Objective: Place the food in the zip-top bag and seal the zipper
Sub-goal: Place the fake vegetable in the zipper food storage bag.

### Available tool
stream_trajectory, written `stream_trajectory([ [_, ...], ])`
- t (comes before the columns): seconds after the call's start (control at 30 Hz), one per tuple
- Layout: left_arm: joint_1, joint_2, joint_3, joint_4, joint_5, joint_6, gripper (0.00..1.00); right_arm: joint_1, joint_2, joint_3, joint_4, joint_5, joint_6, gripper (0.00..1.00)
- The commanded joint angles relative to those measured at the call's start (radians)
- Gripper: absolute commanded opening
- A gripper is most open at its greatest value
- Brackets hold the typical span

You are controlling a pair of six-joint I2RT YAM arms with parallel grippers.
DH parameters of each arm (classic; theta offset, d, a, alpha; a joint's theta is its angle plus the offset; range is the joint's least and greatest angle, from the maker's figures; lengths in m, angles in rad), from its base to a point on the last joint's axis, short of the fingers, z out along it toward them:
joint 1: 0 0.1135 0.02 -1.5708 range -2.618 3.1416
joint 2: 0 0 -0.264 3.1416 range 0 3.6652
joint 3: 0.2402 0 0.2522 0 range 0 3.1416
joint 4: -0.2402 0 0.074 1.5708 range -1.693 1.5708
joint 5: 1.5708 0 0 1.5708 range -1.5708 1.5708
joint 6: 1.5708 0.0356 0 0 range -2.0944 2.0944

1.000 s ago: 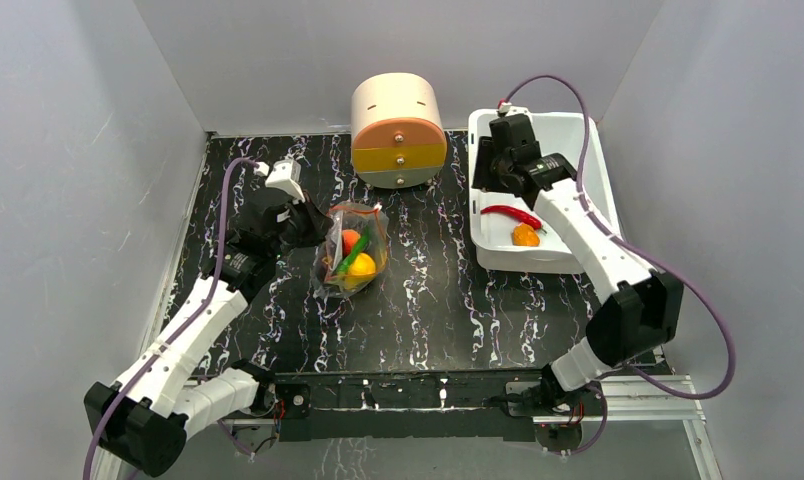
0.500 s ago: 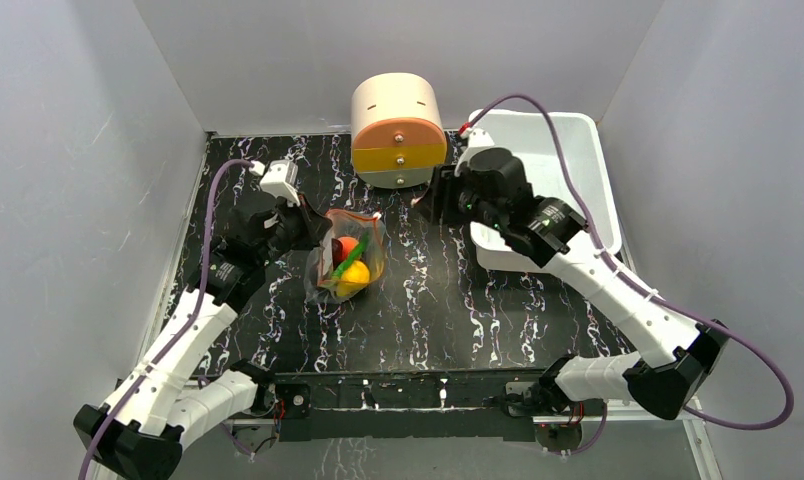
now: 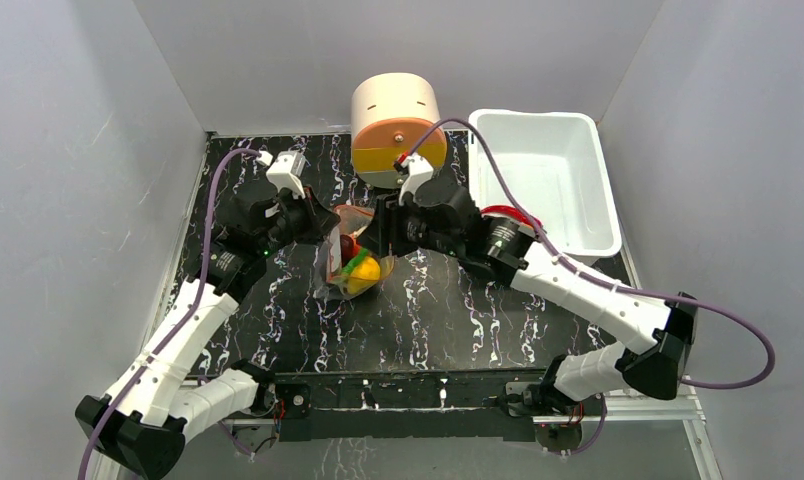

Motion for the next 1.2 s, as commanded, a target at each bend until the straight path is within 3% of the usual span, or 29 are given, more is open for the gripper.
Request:
stream_trajectory([
  [0.0,-0.004,-0.012,0.028,0.016,0.062,-0.017,0.00,0.036,0.026,-0.006,0.064,0.051,0.007,0.35],
  [0.33,-0.004,-0.062,-0.019,0.015,0.079,-0.077,0.00,0.085,0.095,-0.028,0.044,0.132,-0.023,0.36],
  [0.63,-0.004,-0.080,-0.001,0.001,0.097,-0.083,0.00,0.121,0.184,0.022,0.021,0.315,-0.076,0.39],
  [0.9,-0.004,-0.078,-0.006,-0.008,0.101,-0.092,0.00,0.121,0.210,0.013,0.114,0.420,-0.048,0.41],
  [1.17,-0.004,-0.081,-0.010,-0.002,0.109,-0.097,0.00,0.121,0.236,0.022,0.190,0.432,-0.043,0.44],
])
